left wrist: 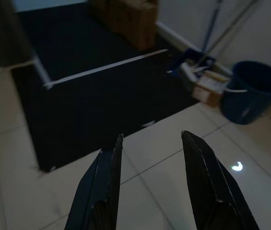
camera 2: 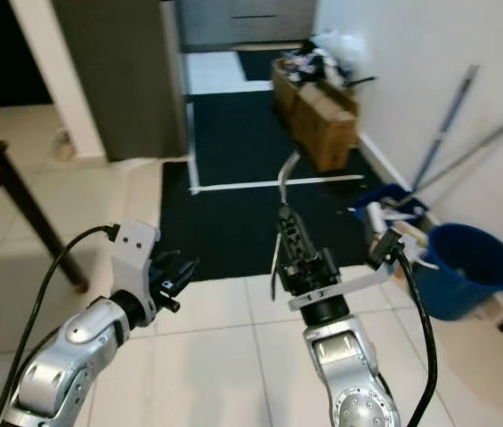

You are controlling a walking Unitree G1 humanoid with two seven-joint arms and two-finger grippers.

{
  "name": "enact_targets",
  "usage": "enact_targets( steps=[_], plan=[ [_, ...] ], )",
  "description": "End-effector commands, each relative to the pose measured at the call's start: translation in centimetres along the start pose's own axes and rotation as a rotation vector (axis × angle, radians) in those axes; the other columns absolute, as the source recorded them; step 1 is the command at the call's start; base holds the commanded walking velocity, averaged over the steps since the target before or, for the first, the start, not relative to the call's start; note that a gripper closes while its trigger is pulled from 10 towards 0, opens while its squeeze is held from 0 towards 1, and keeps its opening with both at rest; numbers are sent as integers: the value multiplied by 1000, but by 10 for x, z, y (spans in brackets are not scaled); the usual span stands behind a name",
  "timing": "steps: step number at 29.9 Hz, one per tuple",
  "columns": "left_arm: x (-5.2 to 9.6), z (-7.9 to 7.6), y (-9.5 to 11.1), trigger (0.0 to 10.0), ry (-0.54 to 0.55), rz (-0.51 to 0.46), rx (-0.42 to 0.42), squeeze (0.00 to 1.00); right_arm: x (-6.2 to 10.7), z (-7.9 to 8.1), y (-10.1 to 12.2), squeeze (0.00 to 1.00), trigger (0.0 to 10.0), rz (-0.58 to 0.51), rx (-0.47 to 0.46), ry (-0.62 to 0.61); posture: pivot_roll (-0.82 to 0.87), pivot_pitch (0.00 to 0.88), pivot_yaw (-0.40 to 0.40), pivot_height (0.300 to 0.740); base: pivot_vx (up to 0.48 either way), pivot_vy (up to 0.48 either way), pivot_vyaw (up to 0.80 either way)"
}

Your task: Setting the table

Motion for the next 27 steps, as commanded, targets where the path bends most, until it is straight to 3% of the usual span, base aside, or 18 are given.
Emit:
enact_targets(
  steps=[1,10,27],
  plan=[
    [4,0,-7,10000,5,26,-4,0,7,8,-10,0,10000,64,-45,56,8,120,80,740,0,0,788],
    [5,0,-9,10000,12,34,-3,0,20,10,-31,0,10000,244,-27,77,4,119,77,740,0,0,788],
    [4,5,-6,10000,37,30,4,0,20,7,-29,0,10000,262,-3,78,5,107,77,740,0,0,785]
  ],
)
Point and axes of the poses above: a point about 5 cm out from each wrist's last joint towards the gripper, its own x axis pointing back from the gripper into the wrist, its own y axis along the axis of the wrist's last joint, z = x × y, the point moved 4 cm from there along -x, pointing out of the wrist towards the gripper, and after that the axes turned 9 degrees about -x, right-handed, at the moved point
